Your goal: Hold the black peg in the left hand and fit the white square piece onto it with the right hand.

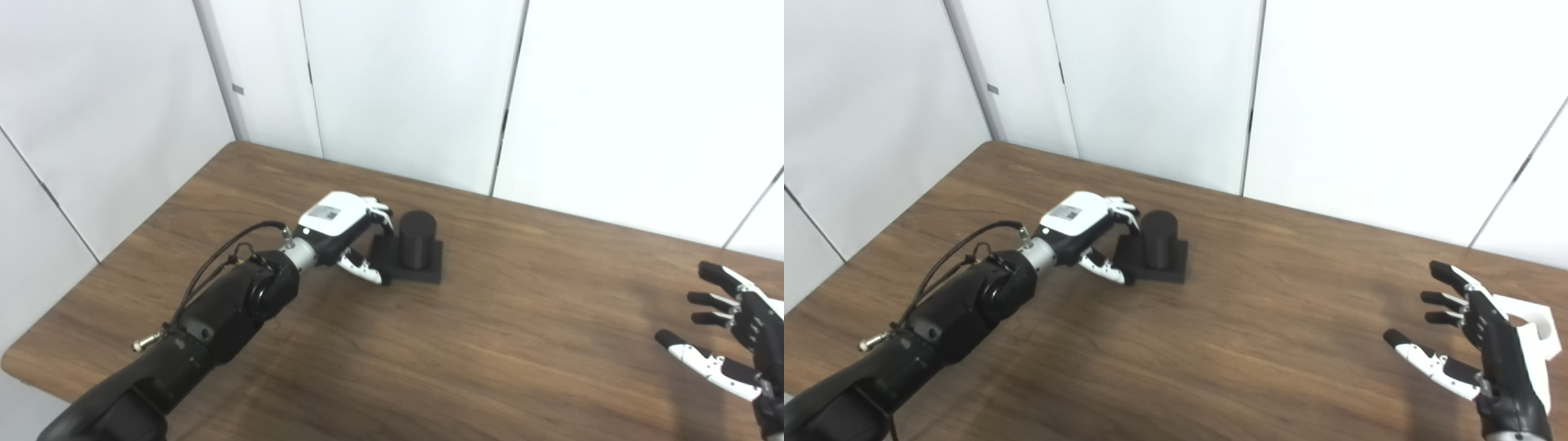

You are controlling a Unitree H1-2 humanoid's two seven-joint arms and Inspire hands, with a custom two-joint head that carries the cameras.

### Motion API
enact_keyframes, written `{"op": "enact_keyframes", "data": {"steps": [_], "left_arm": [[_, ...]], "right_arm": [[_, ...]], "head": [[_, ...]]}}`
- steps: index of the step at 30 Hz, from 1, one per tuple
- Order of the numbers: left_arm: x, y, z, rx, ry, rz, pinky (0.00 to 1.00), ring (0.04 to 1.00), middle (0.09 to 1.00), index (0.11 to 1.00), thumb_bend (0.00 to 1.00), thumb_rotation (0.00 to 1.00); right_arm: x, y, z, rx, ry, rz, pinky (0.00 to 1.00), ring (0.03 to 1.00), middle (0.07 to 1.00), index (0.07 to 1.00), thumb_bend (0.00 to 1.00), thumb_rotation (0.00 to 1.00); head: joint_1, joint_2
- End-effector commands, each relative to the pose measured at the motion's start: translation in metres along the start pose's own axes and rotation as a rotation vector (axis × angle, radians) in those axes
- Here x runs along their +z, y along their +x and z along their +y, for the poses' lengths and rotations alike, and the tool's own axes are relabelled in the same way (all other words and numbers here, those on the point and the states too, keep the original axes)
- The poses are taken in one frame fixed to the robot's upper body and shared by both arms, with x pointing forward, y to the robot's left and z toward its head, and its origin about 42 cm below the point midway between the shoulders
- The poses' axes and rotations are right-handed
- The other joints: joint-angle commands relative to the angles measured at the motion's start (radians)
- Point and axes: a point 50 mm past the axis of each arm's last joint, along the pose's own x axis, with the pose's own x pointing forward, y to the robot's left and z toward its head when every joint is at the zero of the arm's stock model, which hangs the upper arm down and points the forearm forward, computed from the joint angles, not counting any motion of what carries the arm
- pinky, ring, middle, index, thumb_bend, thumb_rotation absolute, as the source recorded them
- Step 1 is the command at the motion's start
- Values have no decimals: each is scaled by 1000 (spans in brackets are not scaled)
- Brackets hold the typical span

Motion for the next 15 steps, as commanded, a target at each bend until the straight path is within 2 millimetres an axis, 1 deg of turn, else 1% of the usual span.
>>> {"op": "enact_keyframes", "data": {"steps": [1,8,10,15], "left_arm": [[19,3,-18,-126,-21,-101,817,899,862,488,522,78],[41,12,-25,-199,-86,-206,739,877,852,487,520,79],[47,13,-29,-220,-94,-225,737,876,851,486,520,77],[71,21,-40,-295,-87,-265,757,882,853,485,521,74]], "right_arm": [[12,8,-7,-33,-1,-75,644,734,832,805,545,0],[5,8,-5,-41,-22,-82,621,705,803,793,567,0],[3,8,-5,-41,-21,-84,620,706,805,792,572,0],[-2,8,-3,-36,-28,-92,583,702,813,791,580,0]], "head": [[-2,1],[-48,13],[-63,17],[-103,30]]}}
